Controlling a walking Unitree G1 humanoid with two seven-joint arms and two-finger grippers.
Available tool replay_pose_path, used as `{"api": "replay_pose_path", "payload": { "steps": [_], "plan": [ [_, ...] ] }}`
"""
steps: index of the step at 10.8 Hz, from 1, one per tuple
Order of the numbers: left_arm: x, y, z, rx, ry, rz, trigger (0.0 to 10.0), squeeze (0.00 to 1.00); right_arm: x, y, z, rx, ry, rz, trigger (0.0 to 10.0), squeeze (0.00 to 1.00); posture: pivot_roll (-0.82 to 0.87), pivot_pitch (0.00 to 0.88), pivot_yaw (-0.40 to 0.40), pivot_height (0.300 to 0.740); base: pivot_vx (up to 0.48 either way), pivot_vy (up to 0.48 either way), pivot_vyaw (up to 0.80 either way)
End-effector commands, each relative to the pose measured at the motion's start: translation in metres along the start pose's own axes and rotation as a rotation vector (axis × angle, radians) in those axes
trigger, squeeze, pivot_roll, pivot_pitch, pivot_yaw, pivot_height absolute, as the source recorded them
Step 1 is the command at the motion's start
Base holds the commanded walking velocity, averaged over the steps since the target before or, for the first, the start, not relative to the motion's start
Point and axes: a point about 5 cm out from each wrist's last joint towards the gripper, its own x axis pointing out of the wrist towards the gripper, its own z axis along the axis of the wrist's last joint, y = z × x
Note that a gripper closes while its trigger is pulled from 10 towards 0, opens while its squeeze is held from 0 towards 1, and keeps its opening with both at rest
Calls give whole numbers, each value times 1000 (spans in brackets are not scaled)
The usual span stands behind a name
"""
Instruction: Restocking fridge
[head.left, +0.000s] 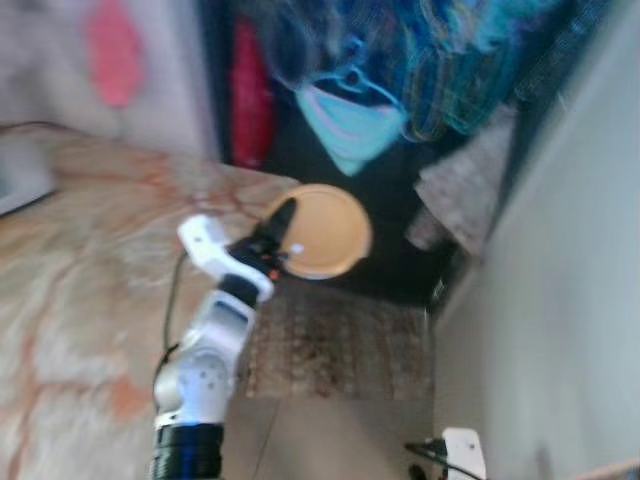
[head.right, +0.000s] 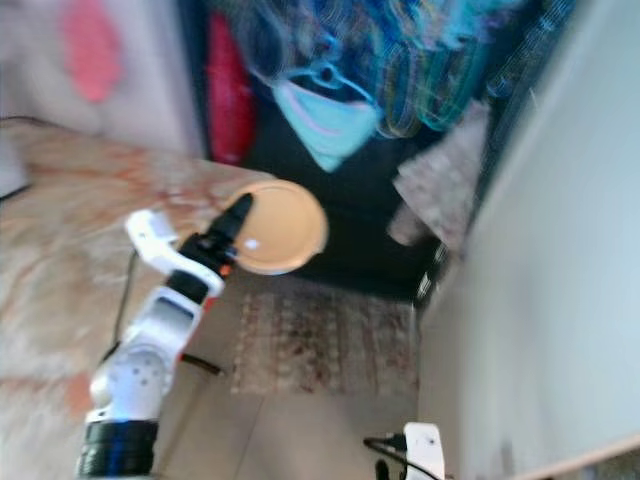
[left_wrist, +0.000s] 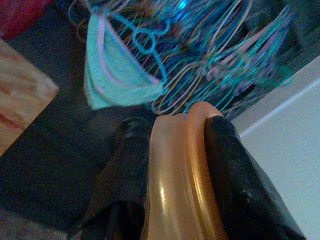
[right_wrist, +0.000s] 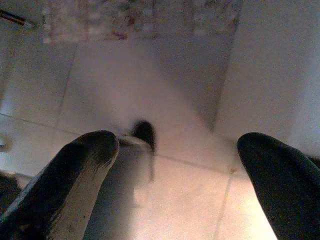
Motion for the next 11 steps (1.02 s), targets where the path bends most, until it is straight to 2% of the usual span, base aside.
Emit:
{"api": "replay_pose_path", "payload": {
  "steps": [1,11],
  "plan": [
    [3,-6,-2,-11,0,-16,10000,0,-1,-2,-2,-1,11,-3,10000,0,5,40,16,740,0,0,-800],
    [1,-2,-4,-11,5,3,10000,0,-1,-2,-4,-5,18,12,10000,0,5,51,16,740,0,0,-800]
  ]
}}
